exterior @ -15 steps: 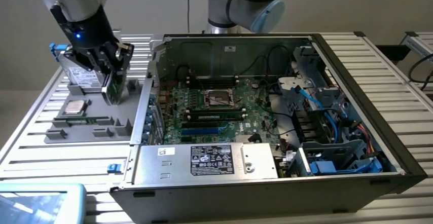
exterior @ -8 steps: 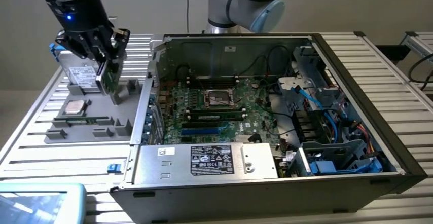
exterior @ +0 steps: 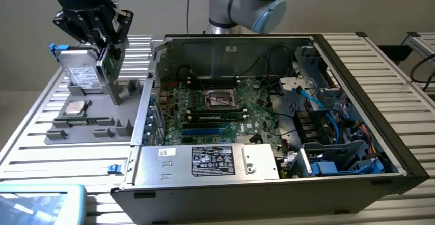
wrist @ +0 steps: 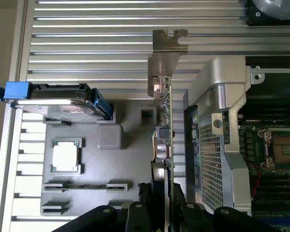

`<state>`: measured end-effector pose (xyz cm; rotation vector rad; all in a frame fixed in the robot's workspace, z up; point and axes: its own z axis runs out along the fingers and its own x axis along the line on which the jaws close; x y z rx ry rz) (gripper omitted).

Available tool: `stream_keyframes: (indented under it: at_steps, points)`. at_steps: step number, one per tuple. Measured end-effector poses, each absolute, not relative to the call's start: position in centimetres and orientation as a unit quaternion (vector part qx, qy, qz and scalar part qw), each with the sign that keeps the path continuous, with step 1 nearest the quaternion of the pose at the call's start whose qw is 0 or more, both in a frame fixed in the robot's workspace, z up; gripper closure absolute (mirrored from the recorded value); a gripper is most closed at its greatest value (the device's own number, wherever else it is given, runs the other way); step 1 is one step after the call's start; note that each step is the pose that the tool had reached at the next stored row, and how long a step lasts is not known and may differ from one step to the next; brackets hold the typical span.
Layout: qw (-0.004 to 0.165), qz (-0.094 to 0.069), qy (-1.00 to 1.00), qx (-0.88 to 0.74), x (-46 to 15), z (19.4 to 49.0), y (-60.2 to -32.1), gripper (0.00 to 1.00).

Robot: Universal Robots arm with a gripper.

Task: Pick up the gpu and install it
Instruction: 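Pick up the gpu and move the gpu toward the slot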

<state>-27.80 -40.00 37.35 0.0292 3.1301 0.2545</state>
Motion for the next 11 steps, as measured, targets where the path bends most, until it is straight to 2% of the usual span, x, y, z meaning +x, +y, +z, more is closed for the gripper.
stream_keyframes:
  at_steps: [11]
  points:
    - [0.000,0.081,0.997,0.009,-23.6,41.9,-40.3,0.72]
